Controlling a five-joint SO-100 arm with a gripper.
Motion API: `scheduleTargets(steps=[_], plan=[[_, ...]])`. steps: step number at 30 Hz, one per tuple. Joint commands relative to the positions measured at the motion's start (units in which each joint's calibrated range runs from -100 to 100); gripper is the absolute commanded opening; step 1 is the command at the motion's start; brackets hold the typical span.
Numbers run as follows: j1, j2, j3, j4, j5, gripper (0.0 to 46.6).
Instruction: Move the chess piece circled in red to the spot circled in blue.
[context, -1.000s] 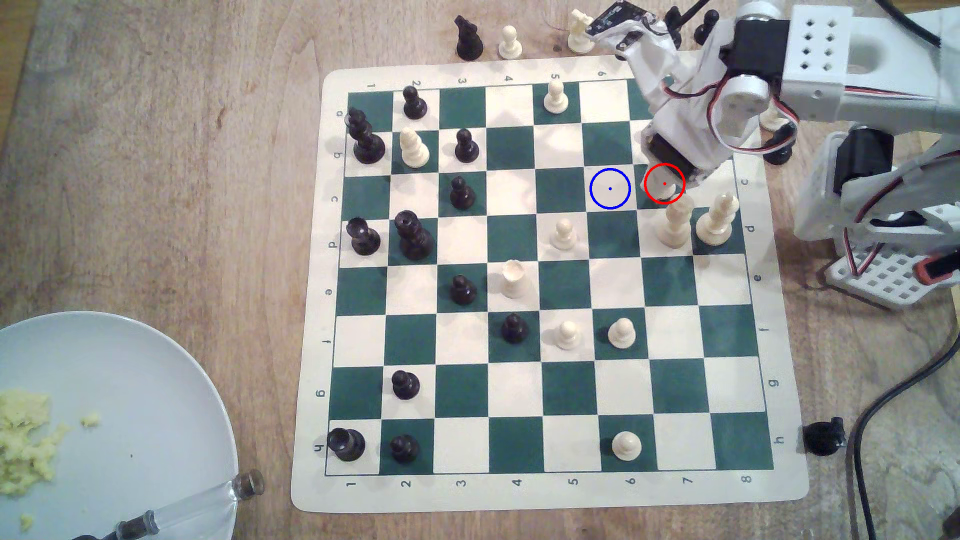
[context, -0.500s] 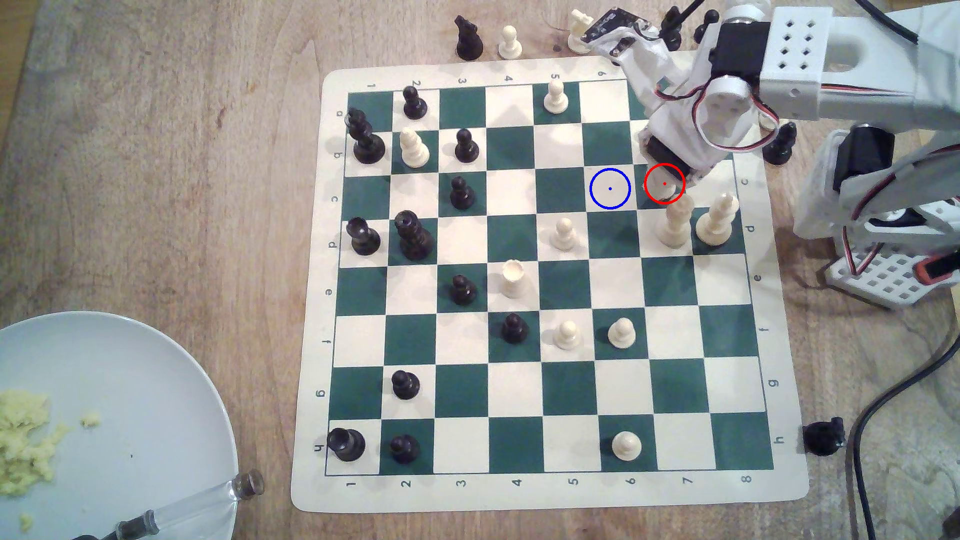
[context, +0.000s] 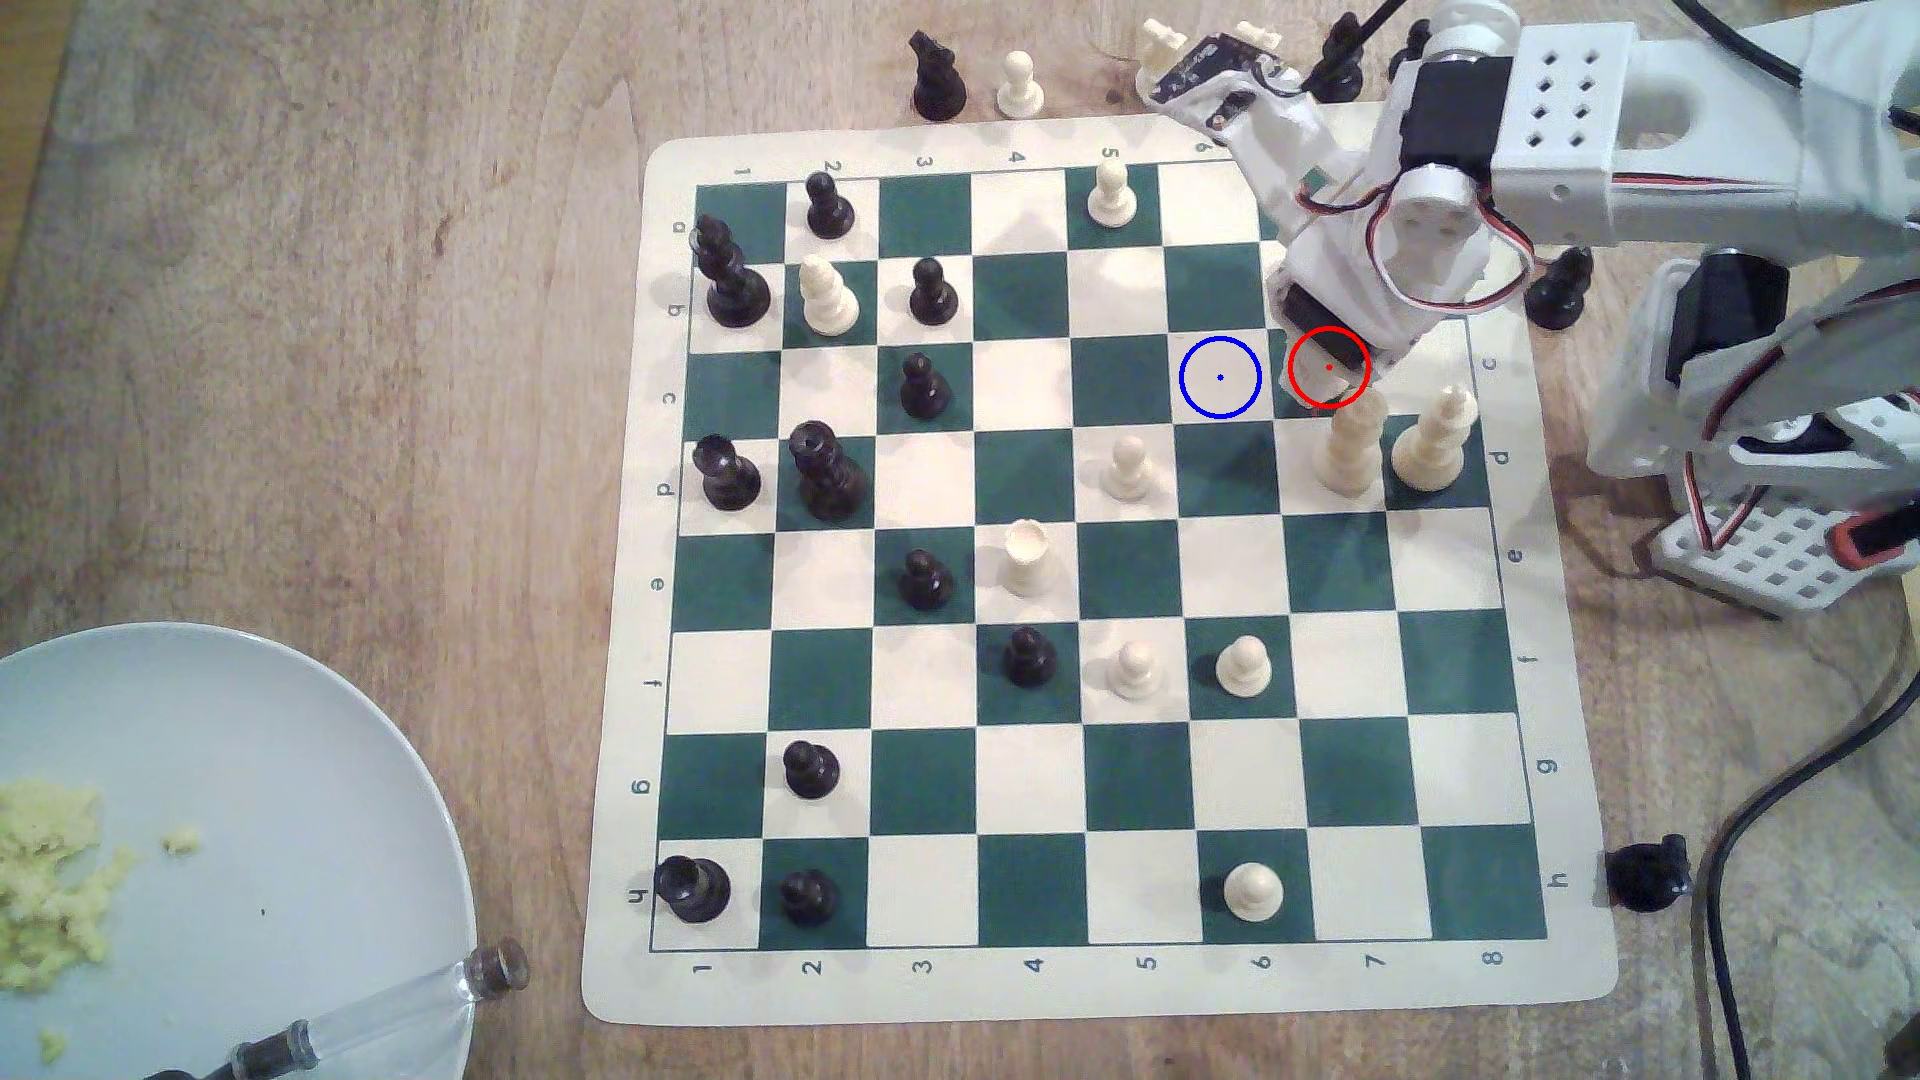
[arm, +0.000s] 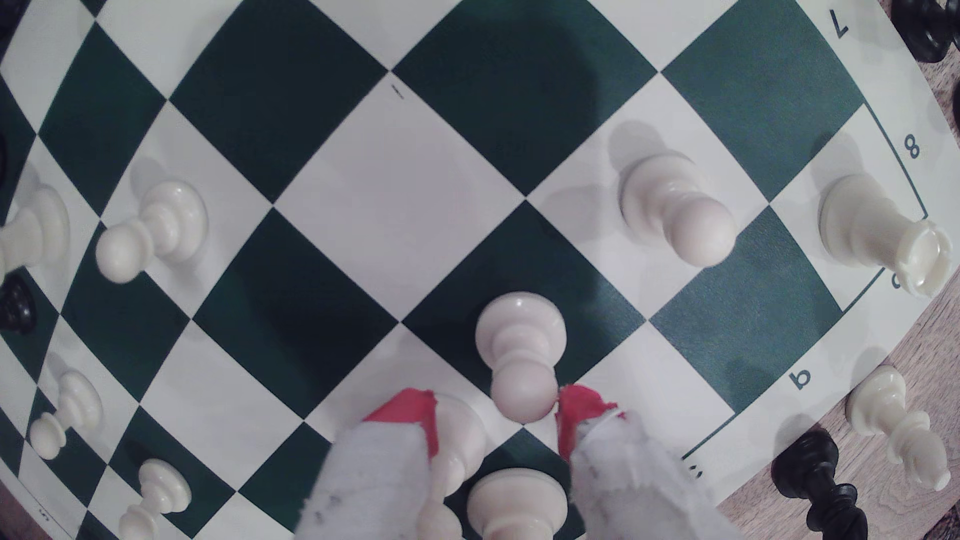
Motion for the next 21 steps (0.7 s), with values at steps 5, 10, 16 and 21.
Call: scheduleTargets(steps=[5, 10, 16, 21], plan=[[0.5, -0.38, -0.41, -0.6, 0.39, 10.4], [0.34, -0.29, -0.5, -0.85, 0.39, 9.1], [0.18, -0.72, -0.5, -0.85, 0.49, 5.1], [0.42, -2.16, -0.5, -0.85, 0.54, 3.0]])
